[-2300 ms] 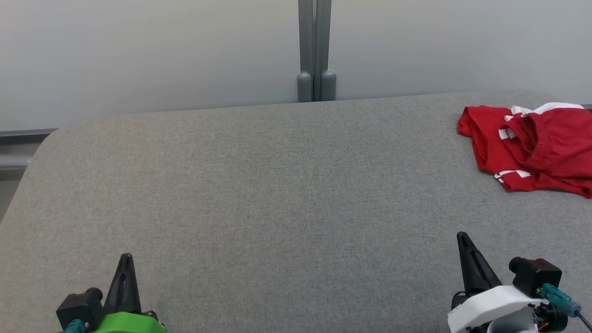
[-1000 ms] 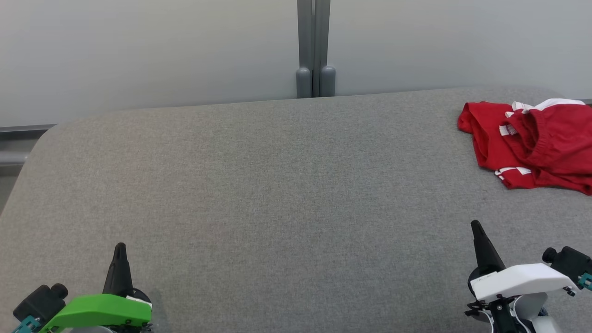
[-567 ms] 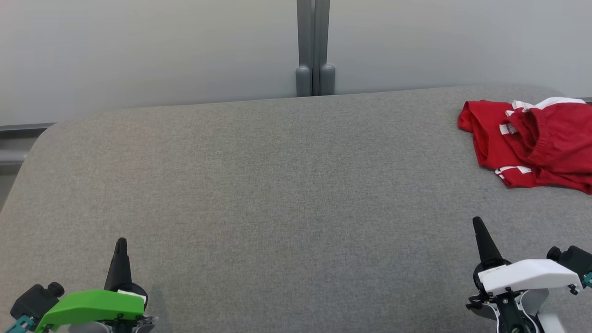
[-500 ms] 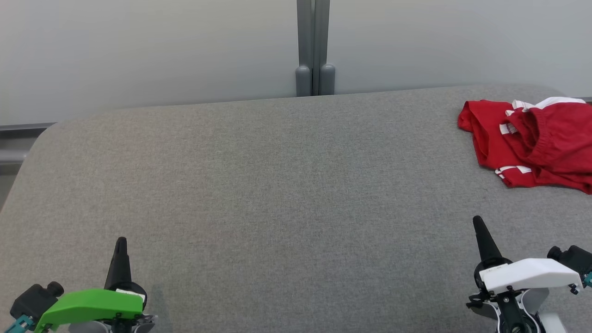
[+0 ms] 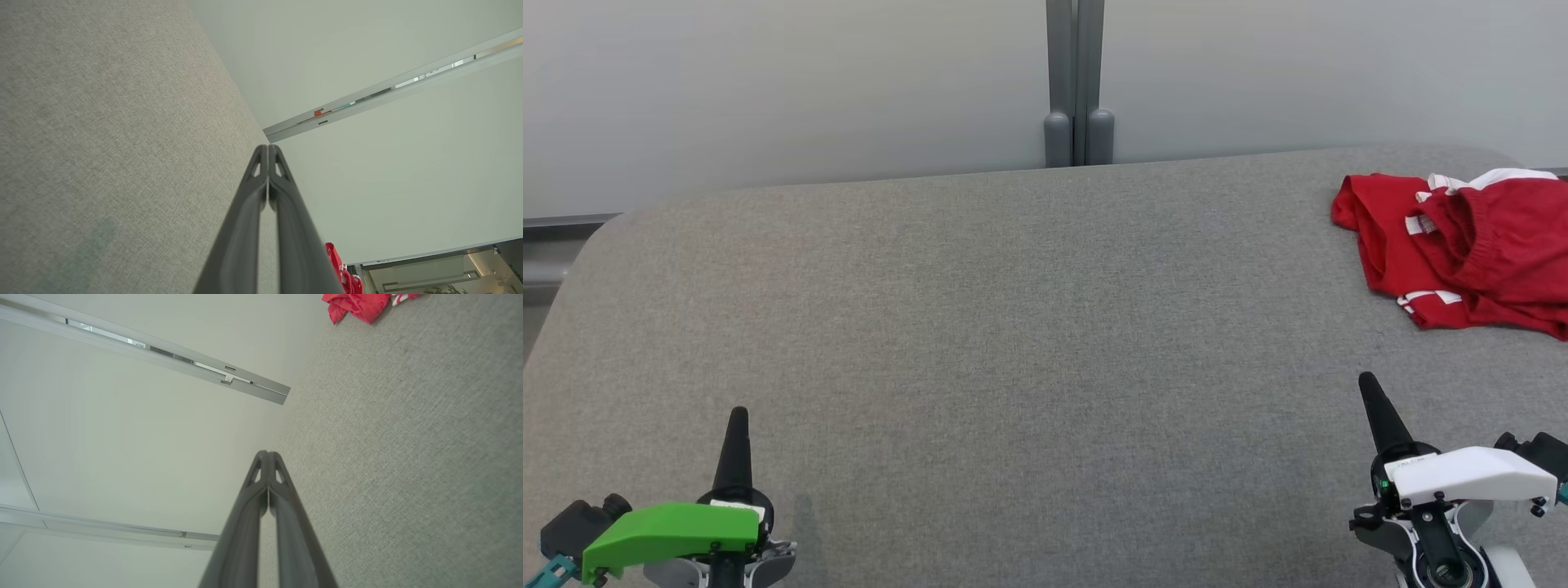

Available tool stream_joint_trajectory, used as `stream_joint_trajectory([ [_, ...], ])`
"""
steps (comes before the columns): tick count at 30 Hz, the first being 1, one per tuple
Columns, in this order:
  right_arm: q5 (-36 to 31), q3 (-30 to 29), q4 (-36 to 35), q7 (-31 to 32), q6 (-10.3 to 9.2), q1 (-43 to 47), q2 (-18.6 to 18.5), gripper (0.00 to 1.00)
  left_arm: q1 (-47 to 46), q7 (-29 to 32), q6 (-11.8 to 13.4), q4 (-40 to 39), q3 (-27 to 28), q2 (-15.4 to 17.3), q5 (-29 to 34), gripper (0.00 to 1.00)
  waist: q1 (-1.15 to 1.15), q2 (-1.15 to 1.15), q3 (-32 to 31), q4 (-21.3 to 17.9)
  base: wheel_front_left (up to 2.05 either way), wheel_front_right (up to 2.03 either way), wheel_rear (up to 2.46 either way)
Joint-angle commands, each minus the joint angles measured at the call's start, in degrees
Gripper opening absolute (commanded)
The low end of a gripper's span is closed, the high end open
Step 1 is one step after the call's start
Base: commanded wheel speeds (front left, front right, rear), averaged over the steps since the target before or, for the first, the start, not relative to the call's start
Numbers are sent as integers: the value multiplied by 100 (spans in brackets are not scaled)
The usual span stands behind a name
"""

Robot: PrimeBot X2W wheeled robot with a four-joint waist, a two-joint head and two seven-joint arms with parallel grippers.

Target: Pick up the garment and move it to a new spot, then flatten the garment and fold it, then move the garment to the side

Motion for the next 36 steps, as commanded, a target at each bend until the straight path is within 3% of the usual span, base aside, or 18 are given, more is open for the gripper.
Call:
stream_joint_trajectory([
  [1,145,-28,-17,40,3,-129,-14,0,-143,36,-28,-59,28,12,-167,0,0,0,3,0,0,0,0],
  [36,1717,-207,84,399,2,-307,13,0,-289,446,-133,-54,124,-35,-1828,0,0,0,77,-13,0,0,0],
])
